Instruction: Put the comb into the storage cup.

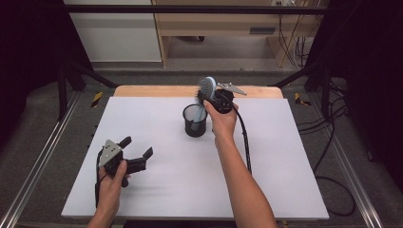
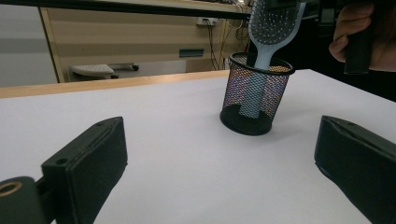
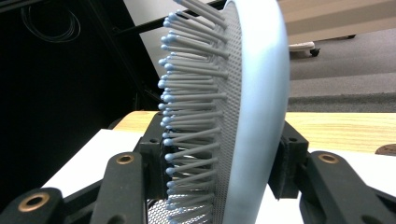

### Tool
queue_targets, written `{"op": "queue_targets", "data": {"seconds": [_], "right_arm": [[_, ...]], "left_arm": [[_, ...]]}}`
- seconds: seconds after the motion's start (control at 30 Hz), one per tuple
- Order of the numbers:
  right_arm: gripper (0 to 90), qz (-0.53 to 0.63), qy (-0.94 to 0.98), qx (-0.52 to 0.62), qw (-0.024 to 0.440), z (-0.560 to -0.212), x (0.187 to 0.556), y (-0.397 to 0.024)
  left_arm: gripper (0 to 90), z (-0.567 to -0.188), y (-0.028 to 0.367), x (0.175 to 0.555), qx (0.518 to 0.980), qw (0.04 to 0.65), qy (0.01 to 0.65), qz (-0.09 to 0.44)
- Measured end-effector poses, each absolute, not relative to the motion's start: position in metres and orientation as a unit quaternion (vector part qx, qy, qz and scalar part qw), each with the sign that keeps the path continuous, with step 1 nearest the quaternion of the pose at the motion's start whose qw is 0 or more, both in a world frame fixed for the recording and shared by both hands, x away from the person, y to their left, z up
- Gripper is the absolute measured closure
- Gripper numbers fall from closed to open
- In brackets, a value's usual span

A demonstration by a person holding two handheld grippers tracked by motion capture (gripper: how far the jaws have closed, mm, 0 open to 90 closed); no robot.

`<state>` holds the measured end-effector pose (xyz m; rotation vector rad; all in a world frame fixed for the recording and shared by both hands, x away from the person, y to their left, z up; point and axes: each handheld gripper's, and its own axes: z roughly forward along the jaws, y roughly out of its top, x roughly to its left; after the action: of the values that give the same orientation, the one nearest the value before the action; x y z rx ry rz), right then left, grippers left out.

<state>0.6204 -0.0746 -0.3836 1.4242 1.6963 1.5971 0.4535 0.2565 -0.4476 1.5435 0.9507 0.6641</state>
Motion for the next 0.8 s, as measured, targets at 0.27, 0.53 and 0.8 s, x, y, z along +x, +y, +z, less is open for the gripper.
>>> {"op": "queue_targets", "data": {"seconds": [0.27, 0.53, 0.8], "right_arm": [[50.7, 0.578, 0.602, 0.514, 0.198, -0.3835, 0.6211, -0.0764], [50.6, 0.582, 0.598, 0.515, 0.196, -0.384, 0.621, -0.077], [50.6, 0.586, 0.591, 0.522, 0.187, -0.3888, 0.6212, -0.0793]], "left_arm": [[2.6, -0.4477, 0.2553, 0.4534, 0.659, 0.569, 0.403, 0.283], [2.6, -0.4477, 0.2552, 0.4533, 0.659, 0.569, 0.402, 0.281], [2.6, -0.448, 0.255, 0.4537, 0.66, 0.569, 0.402, 0.28]]}}
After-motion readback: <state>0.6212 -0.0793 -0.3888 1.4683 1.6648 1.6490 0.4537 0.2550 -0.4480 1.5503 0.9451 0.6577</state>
